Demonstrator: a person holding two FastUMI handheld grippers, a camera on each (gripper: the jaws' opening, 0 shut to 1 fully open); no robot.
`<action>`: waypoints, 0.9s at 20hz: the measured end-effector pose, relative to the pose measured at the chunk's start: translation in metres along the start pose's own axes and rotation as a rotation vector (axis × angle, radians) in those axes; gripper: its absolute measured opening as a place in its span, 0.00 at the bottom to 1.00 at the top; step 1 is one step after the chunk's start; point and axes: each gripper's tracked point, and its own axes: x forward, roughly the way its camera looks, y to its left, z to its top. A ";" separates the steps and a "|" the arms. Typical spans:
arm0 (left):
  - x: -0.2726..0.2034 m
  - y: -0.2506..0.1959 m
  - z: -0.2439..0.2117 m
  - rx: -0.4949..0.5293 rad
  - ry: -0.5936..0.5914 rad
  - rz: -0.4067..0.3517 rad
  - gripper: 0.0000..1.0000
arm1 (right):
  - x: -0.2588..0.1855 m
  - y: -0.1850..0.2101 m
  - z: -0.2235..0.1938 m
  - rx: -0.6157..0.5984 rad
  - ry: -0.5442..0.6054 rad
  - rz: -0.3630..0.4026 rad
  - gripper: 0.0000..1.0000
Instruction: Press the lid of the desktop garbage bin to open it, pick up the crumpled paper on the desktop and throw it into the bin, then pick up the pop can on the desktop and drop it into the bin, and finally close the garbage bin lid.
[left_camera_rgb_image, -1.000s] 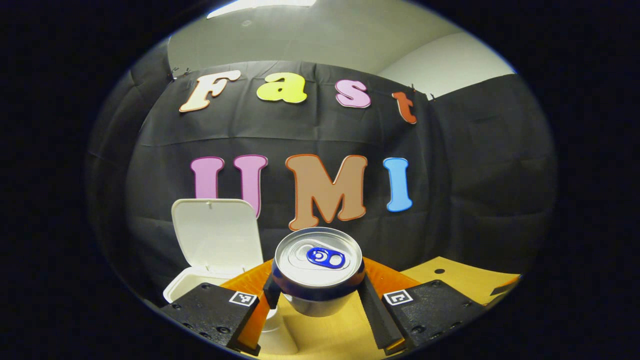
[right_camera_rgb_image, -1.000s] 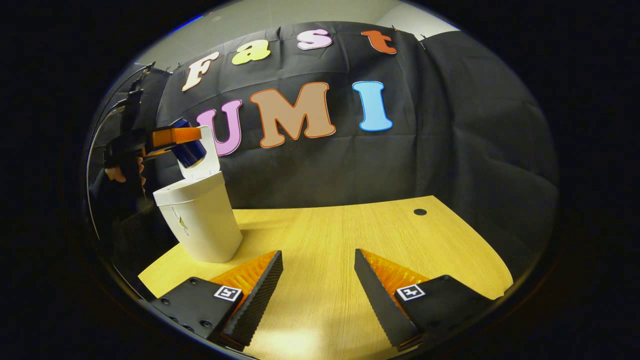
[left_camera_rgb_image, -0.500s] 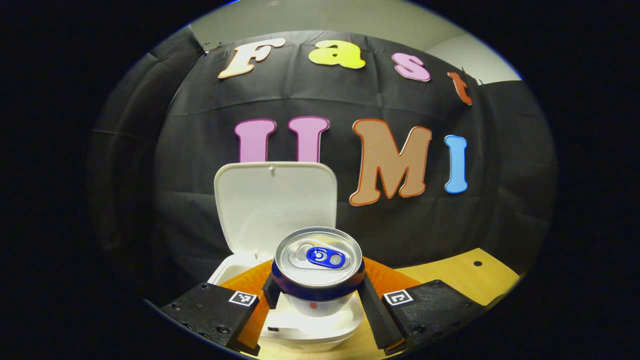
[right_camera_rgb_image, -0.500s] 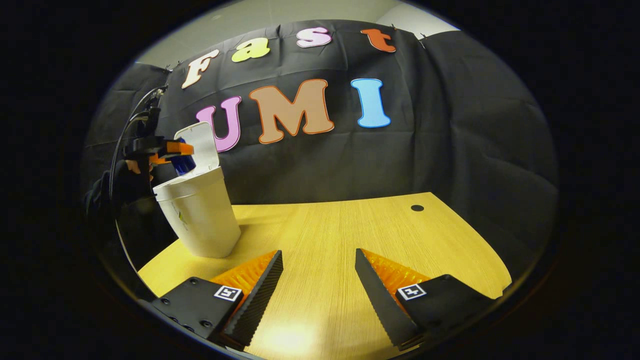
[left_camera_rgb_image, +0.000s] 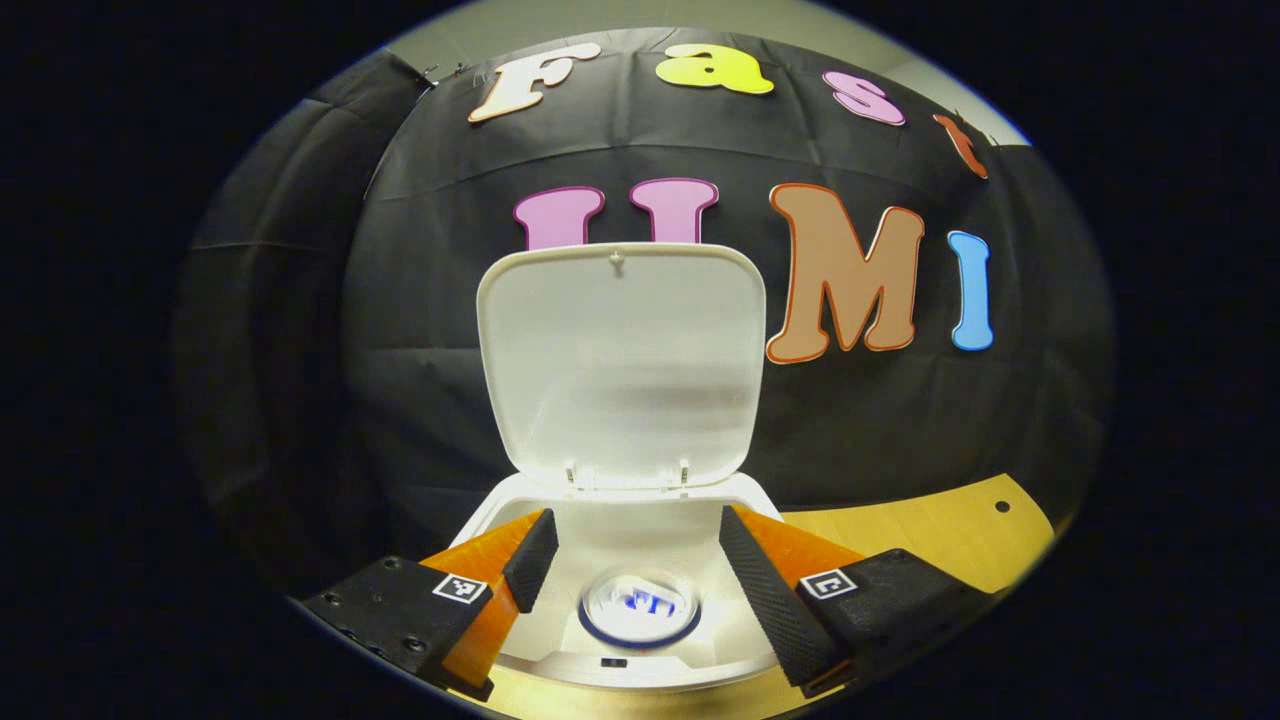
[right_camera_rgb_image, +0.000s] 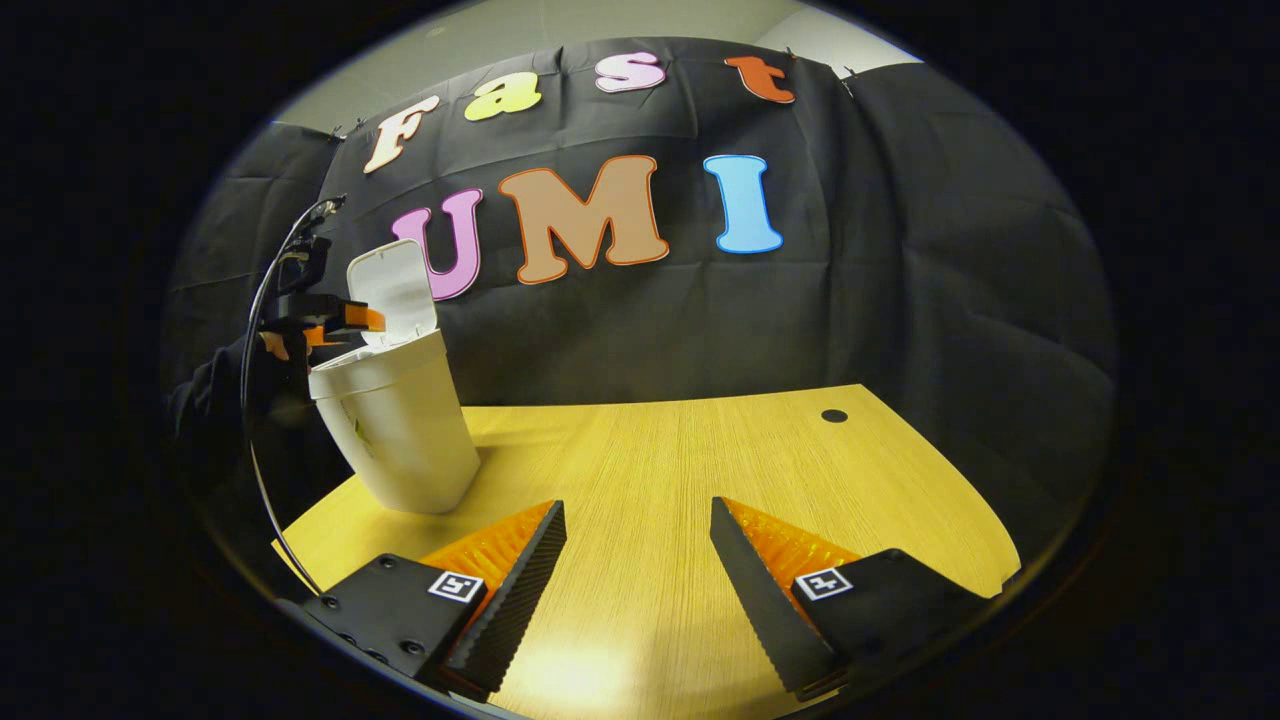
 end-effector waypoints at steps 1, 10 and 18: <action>-0.001 -0.002 0.006 0.008 -0.019 -0.007 0.95 | 0.000 0.000 0.000 -0.002 -0.002 0.002 0.97; -0.027 -0.017 0.098 -0.036 -0.158 -0.070 0.94 | 0.002 0.001 0.005 0.005 -0.016 0.007 0.98; -0.016 -0.006 0.166 0.001 -0.207 -0.070 0.94 | 0.001 0.000 0.002 0.016 -0.020 0.005 0.98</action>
